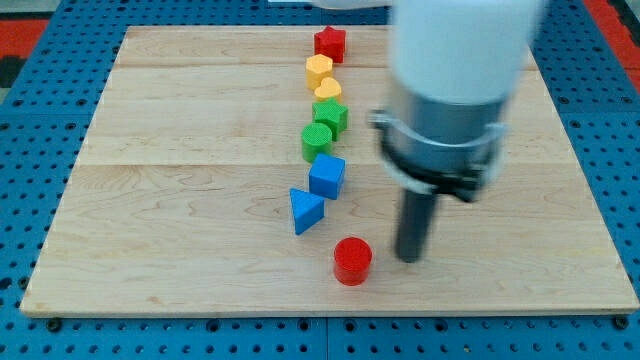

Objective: Place the red circle below the blue triangle

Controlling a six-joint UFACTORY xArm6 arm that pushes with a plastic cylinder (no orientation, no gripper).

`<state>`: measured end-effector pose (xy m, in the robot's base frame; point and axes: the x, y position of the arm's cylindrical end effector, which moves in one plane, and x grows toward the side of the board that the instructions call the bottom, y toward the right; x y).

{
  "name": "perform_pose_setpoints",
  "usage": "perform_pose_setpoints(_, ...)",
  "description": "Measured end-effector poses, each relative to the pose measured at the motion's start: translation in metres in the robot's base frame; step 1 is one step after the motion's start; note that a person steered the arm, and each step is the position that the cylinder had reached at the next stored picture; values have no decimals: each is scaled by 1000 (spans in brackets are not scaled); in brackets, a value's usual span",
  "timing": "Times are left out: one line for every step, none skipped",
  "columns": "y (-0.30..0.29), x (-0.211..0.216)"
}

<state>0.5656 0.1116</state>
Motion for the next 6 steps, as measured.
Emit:
perform_pose_setpoints(-8, 24)
perform_pose_setpoints(-80, 24)
perform_pose_setpoints(-105, 24)
perform_pose_setpoints(-107, 37)
perform_pose_setpoints(-170, 52)
perform_pose_setpoints(-216, 10)
